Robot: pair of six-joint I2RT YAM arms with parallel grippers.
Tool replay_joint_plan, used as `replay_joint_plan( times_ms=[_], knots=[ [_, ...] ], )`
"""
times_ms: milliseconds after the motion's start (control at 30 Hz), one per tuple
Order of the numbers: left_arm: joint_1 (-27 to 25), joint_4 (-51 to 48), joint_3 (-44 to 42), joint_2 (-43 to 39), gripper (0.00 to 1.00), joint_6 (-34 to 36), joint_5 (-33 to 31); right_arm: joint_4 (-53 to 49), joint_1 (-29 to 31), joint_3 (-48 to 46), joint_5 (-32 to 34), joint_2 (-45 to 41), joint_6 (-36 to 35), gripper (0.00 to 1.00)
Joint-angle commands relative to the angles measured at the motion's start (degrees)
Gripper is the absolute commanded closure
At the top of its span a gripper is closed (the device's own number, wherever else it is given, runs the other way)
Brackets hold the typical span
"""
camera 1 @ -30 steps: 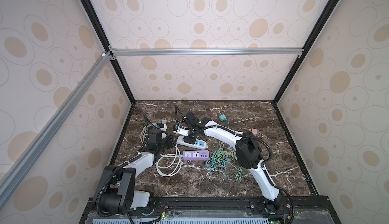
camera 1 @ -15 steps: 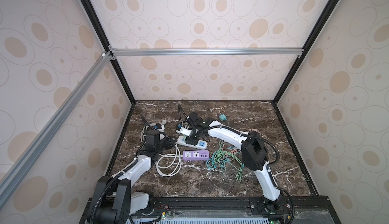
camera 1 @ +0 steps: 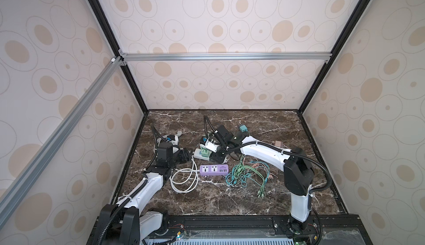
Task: Insert the plug
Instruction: 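Open the right gripper and lift it off the plugged charger, then move the right gripper over the teal chargers farther from the robot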
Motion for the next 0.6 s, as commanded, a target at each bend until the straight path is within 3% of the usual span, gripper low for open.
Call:
replay_joint_plan(
  times_ms=[0,367,567],
  knots=[
    [0.5,-1.6,2.6,-2.3,0.29,1.5,-0.9,2.5,-0.2,-4.8,-0.1,-5.7,3.1,0.45],
    [0.5,-6.3,5.6,-5.5,0.25,2.0,1.8,10.9,-3.2,-18.2,3.1,-18.2,16.3,0.45],
    [0.5,-7.3,5.7,-6.6,0.21,2.1,2.7,13.8,-6.8,-21.9,13.7,-22.6,26.7,0.39]
  ],
)
